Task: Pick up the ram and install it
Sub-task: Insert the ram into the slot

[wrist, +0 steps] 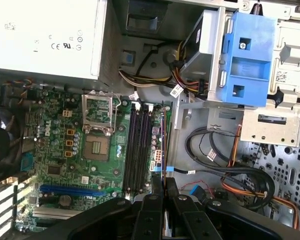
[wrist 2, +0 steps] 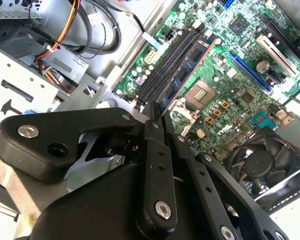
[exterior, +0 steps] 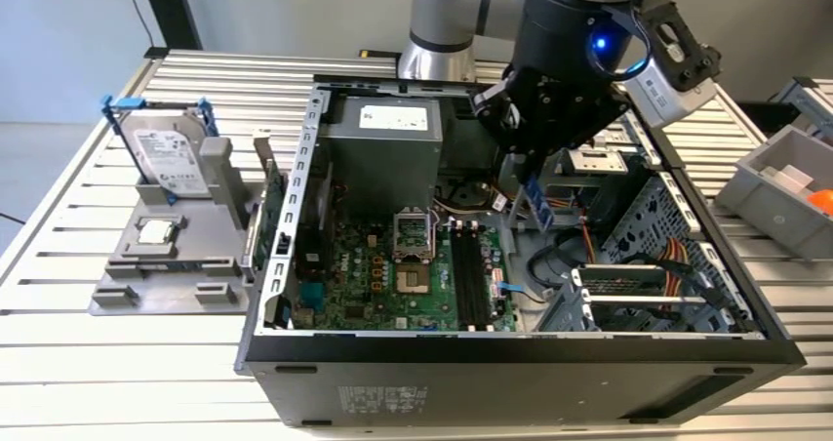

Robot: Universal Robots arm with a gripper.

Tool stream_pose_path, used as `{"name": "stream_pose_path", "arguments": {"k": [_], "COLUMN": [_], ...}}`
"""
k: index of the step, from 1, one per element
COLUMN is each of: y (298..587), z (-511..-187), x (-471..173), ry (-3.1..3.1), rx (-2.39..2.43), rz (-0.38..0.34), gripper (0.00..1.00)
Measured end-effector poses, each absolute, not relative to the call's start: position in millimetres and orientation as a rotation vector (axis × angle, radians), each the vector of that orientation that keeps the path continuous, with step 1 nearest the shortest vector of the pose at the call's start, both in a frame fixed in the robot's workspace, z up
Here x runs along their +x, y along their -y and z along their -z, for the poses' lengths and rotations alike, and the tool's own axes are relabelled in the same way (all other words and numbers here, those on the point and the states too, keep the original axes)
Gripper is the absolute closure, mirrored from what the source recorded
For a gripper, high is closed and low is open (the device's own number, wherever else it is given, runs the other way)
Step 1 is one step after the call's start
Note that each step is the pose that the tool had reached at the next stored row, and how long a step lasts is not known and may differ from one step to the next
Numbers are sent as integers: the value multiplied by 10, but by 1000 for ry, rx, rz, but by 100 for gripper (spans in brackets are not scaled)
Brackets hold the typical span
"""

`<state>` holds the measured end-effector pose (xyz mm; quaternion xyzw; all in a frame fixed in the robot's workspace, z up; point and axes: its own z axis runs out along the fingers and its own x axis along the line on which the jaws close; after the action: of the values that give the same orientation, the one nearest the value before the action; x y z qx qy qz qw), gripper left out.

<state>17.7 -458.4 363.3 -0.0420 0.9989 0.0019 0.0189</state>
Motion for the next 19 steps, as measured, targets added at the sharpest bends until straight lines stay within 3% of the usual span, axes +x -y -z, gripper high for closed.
{"name": "stream_pose_path", "arguments": {"k": [19], "y": [4585], "z": [-3547], "x": [218], "ry": [-3104], "rx": [-128], "rz": [-82], "gripper": [100]}}
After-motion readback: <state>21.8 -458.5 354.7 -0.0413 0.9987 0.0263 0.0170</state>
